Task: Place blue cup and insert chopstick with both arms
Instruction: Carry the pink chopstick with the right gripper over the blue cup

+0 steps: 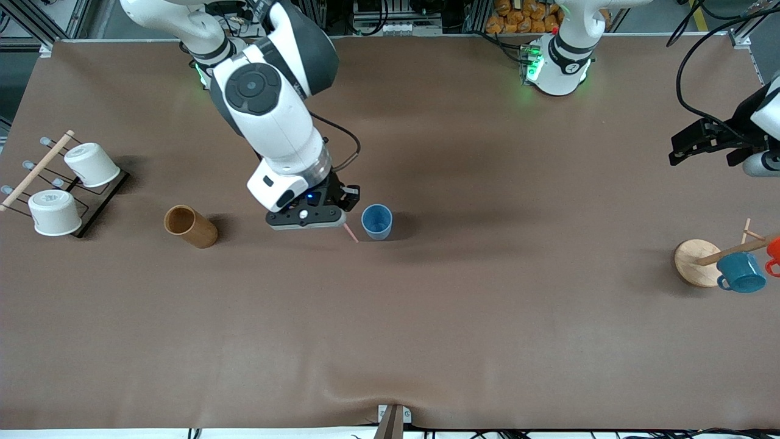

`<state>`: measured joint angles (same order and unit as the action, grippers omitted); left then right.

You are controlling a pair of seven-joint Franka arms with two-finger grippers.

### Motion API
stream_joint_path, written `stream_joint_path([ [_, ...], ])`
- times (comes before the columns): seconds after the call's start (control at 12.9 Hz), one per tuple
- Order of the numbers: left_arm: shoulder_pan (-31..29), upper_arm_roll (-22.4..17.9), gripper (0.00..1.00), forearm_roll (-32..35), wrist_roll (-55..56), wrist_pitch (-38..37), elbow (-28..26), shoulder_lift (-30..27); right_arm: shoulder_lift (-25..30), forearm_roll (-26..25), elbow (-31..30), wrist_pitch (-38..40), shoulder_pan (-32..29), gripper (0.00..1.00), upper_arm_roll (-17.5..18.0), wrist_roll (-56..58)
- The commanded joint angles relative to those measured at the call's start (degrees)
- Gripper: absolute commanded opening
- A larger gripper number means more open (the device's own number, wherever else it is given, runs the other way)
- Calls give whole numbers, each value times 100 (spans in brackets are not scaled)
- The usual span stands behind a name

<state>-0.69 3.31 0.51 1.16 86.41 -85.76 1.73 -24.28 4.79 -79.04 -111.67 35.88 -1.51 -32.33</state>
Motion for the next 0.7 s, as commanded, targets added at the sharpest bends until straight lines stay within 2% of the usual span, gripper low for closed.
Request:
stream_joint_path([
  [0.0,-54,38,100,98,24,69,-56,-68,-76,57,196,154,208,0,-60,-124],
  [0.62,-63,38,100,72,-2,77,-91,-59,-217,48,195,224,586,0,-60,-528],
])
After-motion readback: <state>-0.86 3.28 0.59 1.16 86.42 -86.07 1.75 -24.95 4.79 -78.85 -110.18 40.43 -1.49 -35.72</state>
